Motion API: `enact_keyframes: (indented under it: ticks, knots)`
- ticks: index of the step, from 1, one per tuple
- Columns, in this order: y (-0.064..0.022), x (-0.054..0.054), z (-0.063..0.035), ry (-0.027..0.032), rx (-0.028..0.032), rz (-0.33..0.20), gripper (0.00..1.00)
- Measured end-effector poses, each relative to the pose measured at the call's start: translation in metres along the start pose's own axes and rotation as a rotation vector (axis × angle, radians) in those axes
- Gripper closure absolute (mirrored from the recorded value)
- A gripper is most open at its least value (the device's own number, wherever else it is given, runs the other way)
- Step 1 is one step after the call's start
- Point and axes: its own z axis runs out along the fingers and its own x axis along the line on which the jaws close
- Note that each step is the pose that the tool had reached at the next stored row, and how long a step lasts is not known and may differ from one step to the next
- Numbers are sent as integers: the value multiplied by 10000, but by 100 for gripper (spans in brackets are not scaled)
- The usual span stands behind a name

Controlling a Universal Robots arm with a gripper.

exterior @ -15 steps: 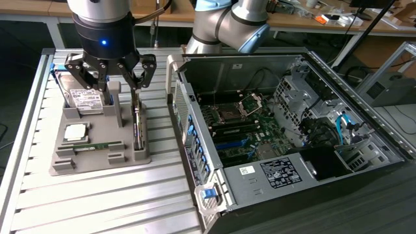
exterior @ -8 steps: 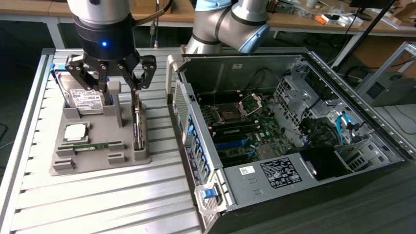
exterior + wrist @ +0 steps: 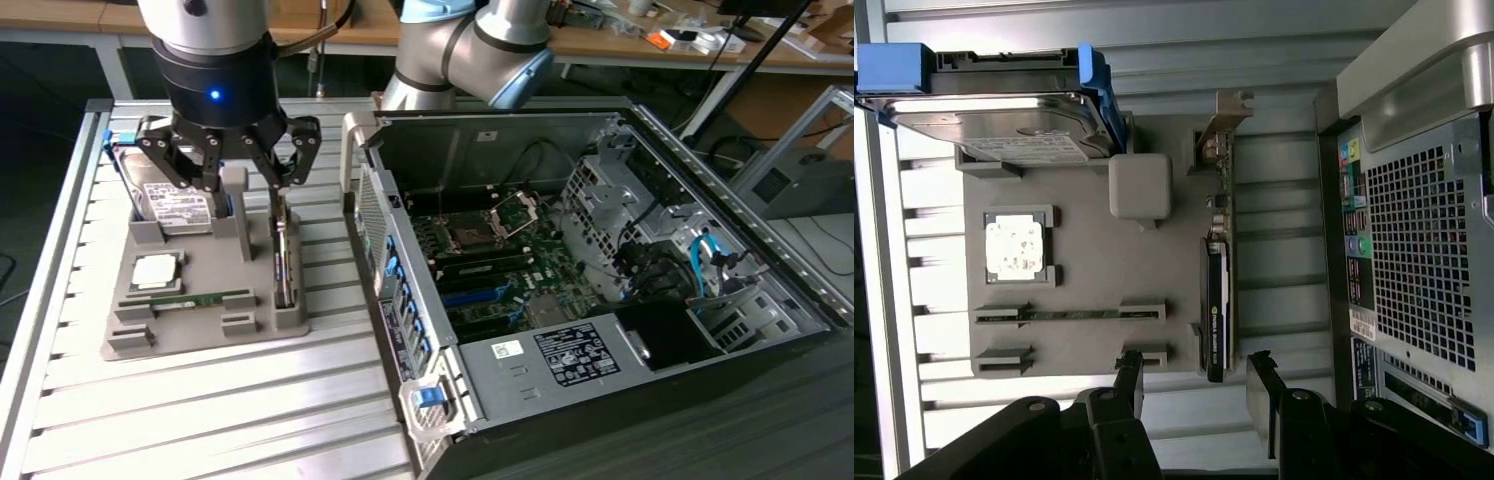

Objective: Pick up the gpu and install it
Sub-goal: 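Pick up the gpu and move the gpu toward the slot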

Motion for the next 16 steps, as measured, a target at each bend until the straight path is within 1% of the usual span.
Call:
enact_keyframes:
  ticks: [16]
  knots:
    - [-4, 2, 87, 0, 0, 0, 46]
